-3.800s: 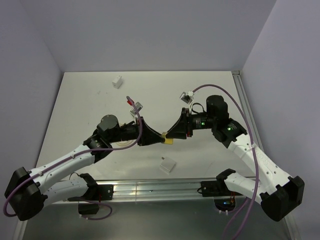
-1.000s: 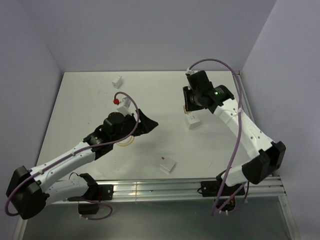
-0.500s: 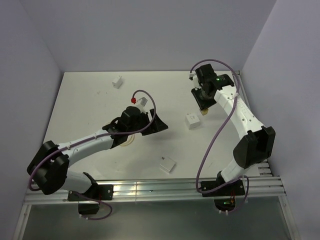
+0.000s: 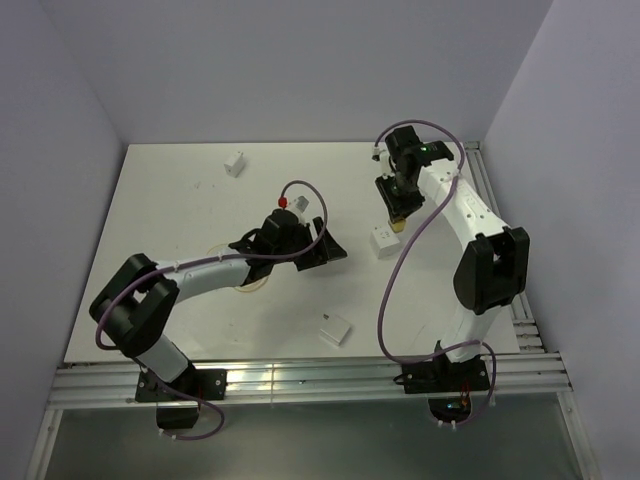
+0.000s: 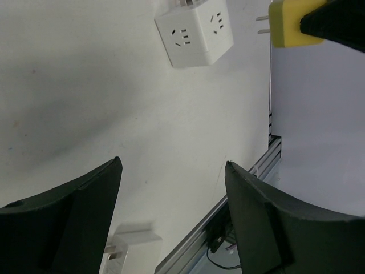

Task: Insert the plug
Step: Insert the plug into the socket, then pick up the plug from the center of the board, then adjust the plug.

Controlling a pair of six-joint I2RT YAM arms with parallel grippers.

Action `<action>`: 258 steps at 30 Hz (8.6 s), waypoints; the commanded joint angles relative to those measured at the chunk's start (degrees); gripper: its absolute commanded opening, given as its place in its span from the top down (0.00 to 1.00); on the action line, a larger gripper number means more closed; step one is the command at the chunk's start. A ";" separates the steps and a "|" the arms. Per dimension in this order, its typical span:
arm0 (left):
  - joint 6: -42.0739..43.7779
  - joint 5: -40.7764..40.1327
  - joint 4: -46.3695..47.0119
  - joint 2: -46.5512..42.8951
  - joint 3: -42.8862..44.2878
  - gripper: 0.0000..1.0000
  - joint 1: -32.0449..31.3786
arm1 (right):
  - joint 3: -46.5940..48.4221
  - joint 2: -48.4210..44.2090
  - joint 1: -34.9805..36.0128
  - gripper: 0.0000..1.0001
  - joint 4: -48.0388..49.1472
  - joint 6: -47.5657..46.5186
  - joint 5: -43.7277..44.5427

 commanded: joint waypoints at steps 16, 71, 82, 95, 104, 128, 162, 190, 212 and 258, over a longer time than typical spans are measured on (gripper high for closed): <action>-2.22 1.61 5.27 5.64 6.21 0.25 -0.11 | 1.48 4.56 1.15 1.00 1.71 4.11 -1.25; -2.49 1.09 8.35 4.84 3.48 0.25 -0.11 | -26.73 1.84 3.70 1.00 23.86 8.69 4.92; -2.40 1.26 7.91 4.14 3.05 0.25 -0.29 | -29.10 4.48 -0.17 1.00 25.00 6.84 -2.03; -1.96 1.18 7.38 2.92 2.52 0.25 -0.29 | -31.65 5.36 -0.52 1.00 24.30 7.72 -3.43; -0.99 0.47 6.07 1.51 2.69 0.25 -0.29 | -26.75 0.18 0.36 0.75 25.98 8.95 -0.80; 5.32 -7.34 -2.63 -9.04 -0.47 0.22 -0.46 | -13.19 -14.84 0.53 0.00 24.91 14.21 6.13; 7.44 -41.46 -30.76 1.49 7.79 0.23 -35.71 | -42.64 -57.92 0.44 0.00 31.77 31.63 2.89; 9.02 -41.01 -28.83 4.94 8.76 0.76 -35.62 | -44.05 -58.54 0.44 0.00 31.60 32.59 0.52; -7.13 -23.34 -17.41 -24.34 2.17 1.00 -11.98 | -64.78 -75.06 3.34 0.13 55.74 44.88 -31.21; -25.19 -34.68 -27.34 -16.51 12.01 0.67 -16.72 | -62.15 -50.01 35.60 1.00 69.92 51.66 12.73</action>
